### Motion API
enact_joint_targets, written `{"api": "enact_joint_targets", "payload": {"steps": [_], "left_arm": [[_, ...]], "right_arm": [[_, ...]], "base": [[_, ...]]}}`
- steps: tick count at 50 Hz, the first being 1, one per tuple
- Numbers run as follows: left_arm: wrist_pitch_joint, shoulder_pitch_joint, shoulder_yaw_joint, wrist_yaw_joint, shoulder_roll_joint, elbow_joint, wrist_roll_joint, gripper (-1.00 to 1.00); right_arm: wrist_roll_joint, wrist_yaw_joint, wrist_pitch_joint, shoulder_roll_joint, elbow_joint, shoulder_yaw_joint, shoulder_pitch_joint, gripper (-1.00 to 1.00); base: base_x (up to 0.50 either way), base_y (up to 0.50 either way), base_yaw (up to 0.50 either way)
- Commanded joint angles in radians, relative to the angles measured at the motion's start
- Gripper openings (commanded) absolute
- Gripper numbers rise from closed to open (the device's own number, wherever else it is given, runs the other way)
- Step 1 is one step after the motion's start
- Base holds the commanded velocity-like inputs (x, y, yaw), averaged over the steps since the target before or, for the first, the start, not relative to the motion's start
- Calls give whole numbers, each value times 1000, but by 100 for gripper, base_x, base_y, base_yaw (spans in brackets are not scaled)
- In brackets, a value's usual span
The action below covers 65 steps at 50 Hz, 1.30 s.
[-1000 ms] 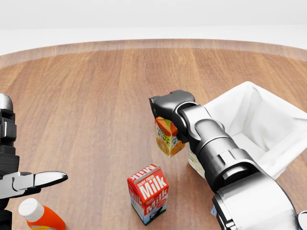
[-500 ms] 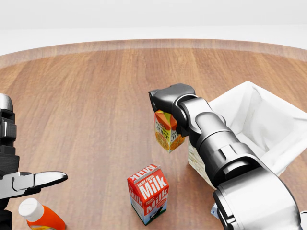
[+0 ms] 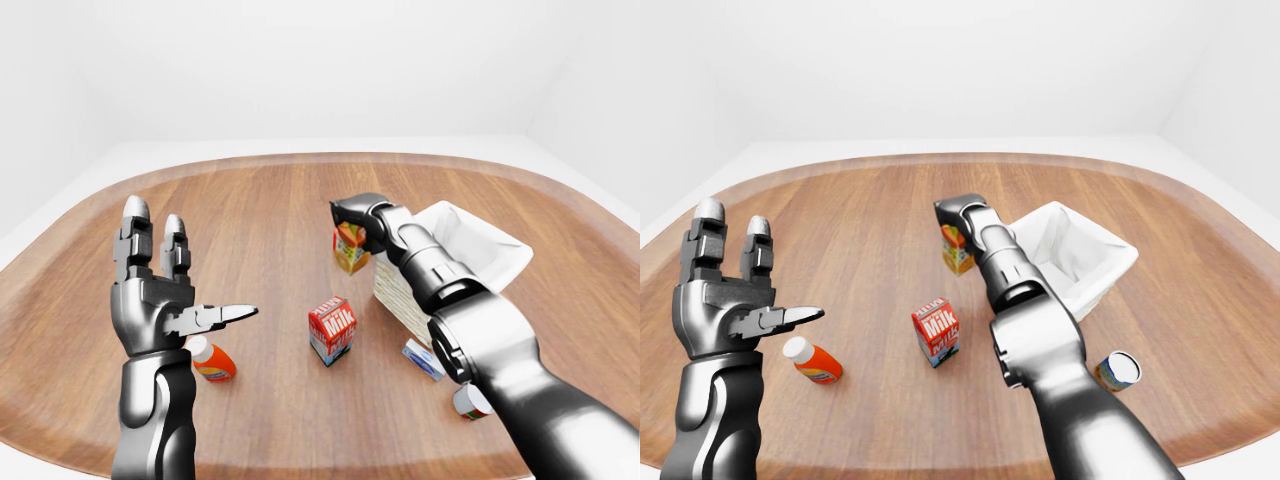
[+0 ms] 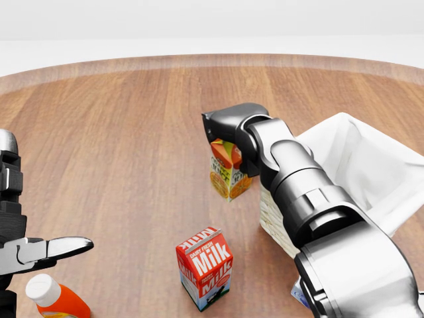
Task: Pick up the orange juice, and put it in the basket.
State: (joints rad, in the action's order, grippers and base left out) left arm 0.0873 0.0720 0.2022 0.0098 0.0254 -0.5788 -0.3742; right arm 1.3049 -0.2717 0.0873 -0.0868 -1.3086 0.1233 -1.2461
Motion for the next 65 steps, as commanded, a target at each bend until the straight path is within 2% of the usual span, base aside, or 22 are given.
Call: {"api": "enact_joint_targets", "payload": {"steps": [1,36,65], "left_arm": [[0,0,0,0,0,0,0,100],[0,0,0,0,0,0,0,100],[0,0,0,0,0,0,0,100]], "right_arm": [[-45,-50,0,1,34,-23,-34,-100],[-117,-196,0,-35,104,-28,-117,-100],[-146,-278,0,-64,181,-41,-135,-100]], "base": [[0,0,0],[0,0,0],[0,0,0]]}}
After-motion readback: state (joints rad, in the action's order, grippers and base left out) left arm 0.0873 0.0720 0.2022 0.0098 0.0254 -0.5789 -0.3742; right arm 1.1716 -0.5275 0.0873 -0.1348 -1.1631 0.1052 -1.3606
